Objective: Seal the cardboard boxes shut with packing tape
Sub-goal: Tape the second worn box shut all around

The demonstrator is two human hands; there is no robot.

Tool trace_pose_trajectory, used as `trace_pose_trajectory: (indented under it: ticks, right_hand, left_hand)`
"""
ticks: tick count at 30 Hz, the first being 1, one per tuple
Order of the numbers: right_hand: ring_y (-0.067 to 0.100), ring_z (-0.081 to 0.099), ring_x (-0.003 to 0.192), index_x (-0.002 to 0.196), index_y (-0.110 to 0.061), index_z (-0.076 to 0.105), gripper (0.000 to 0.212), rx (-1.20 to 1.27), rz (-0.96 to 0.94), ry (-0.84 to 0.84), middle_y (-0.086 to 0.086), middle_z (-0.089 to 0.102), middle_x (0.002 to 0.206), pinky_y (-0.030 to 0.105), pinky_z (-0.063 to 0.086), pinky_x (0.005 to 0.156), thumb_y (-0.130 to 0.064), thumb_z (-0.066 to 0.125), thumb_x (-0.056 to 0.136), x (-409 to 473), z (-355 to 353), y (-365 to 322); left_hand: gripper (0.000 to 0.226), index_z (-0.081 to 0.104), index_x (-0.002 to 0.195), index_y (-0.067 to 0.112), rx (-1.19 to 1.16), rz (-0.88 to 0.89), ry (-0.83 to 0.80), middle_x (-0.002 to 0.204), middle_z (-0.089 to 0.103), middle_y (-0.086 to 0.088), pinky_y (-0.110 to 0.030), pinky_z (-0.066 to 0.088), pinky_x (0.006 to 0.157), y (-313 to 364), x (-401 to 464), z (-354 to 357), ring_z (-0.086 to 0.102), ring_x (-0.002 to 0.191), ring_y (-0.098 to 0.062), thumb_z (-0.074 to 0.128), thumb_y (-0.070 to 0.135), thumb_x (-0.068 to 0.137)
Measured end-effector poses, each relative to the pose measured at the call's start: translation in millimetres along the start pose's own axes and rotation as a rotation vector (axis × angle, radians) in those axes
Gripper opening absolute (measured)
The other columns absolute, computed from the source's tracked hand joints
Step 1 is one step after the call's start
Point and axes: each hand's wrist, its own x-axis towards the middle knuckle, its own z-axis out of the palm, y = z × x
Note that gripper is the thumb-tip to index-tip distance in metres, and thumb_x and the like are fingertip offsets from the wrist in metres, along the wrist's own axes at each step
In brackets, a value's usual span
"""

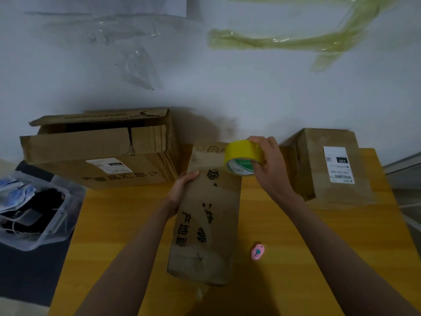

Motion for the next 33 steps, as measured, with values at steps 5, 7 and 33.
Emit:
trace_pose_trajectory:
  ticks: [5,7,33]
  right_hand:
    - [0.013,0.037,0.087,0.139,-0.018,0.055,0.07,-0.097,-0.098,-0.015,0.0,0.034,0.099,0.013,0.035,0.072,0.002,0.037,0.073,-10,-13,10]
    - [0.014,0.038,0.091,0.143,-0.018,0.053,0.071,-0.159,-0.135,-0.036,0.0,0.033,0.101,0.018,0.039,0.076,-0.004,0.034,0.077,-10,-17,14]
    - [0.026,0.059,0.12,0.138,-0.019,0.049,0.051,0.587,0.634,-0.012,0.005,0.059,0.132,0.043,0.057,0.094,-0.006,0.068,0.093,-75,23,76]
  left_hand:
    - [0.072,0.054,0.138,0.015,0.043,-0.01,-0.018,0.124,0.068,-0.02,-0.043,0.059,0.075,1,1,3,0.071,0.104,-0.038,0.068,0.052,0.078]
    - [0.064,0.056,0.134,0.015,0.054,-0.003,-0.039,0.12,0.07,-0.02,-0.041,0.06,0.073,4,0,8,0.072,0.098,-0.036,0.068,0.049,0.082]
    - [0.053,0.065,0.127,0.009,0.051,-0.06,-0.058,0.119,0.071,-0.022,-0.045,0.057,0.085,5,-1,0,0.07,0.101,-0.037,0.057,0.049,0.093]
